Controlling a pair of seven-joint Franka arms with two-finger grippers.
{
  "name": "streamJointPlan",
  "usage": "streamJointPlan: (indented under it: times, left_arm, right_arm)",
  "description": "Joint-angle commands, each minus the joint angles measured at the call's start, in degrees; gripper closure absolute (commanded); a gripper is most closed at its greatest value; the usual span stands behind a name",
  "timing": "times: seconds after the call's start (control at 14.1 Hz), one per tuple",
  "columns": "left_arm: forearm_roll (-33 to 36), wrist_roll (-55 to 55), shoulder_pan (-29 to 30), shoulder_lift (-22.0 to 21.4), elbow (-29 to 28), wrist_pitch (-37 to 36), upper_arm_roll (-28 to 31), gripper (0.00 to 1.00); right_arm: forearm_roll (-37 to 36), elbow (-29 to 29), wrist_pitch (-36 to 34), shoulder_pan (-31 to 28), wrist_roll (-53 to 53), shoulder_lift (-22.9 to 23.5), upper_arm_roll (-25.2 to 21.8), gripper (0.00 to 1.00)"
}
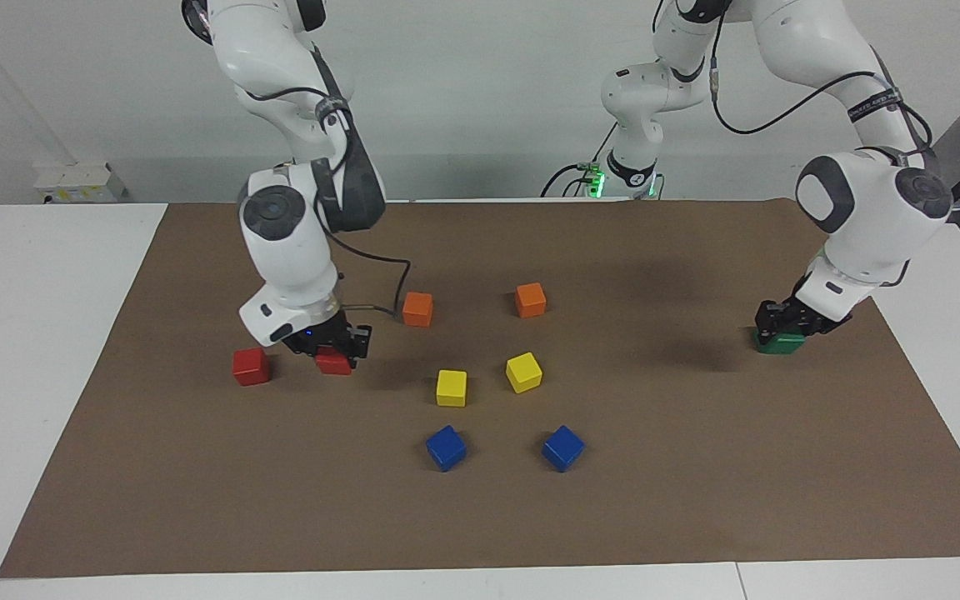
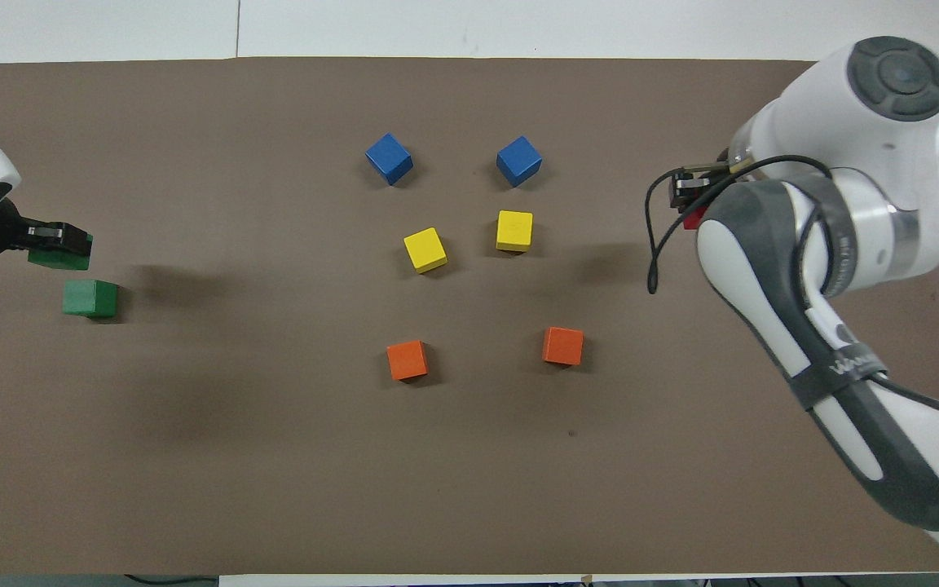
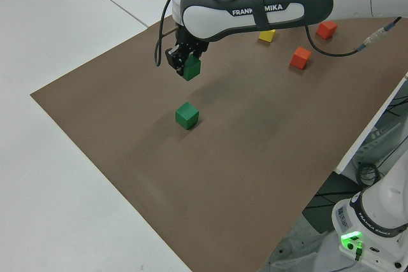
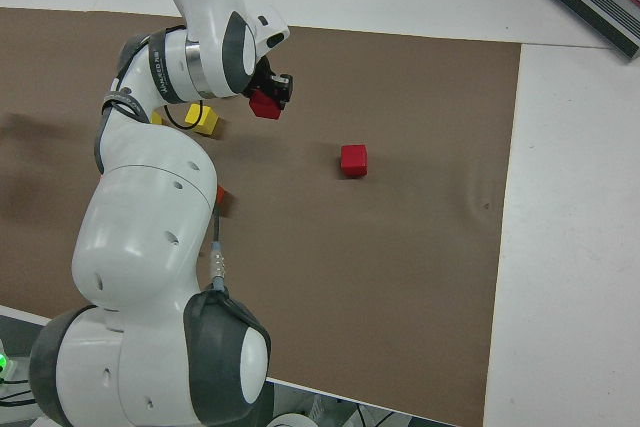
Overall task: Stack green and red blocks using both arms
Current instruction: 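Stack green on green with the left gripper while the right gripper stacks red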
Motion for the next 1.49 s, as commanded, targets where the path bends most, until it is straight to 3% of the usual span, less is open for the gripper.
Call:
streamJointPlan:
  times: [0.0, 0.21, 0.57, 0.99, 1.42]
  left_arm:
    - [0.79, 2.12, 1.73, -3.29, -6.89, 6.24, -0.77, 1.00]
    - [0.79, 4.50, 3.57, -3.74, -9.01, 8.54, -0.77, 1.00]
    - [0.79, 4.68, 3.58, -3.82, -11.91, 11.97, -0.77, 1.00]
    - [0.79, 4.86, 3.58, -4.44, -14.20, 13.03, -0.77, 1.00]
    - [0.79, 8.19, 4.72, -5.49, -16.93, 14.96, -0.68, 1.00]
  right_arm:
    - [-1.86, -1.72, -0.69, -4.06, -10.52, -2.42, 0.67, 1.00]
    - [-1.69, -5.05, 2.89, -9.43, -21.25, -3.56, 0.84, 1.00]
    - [-0.90, -17.35, 14.67, -11.80, -20.40, -6.82, 0.84, 1.00]
    - [-0.55, -23.34, 18.20, -12.51, -20.58, -8.31, 0.93, 1.00]
    - [3.58, -24.58, 18.64, -11.81, -18.73, -8.32, 0.93, 1.00]
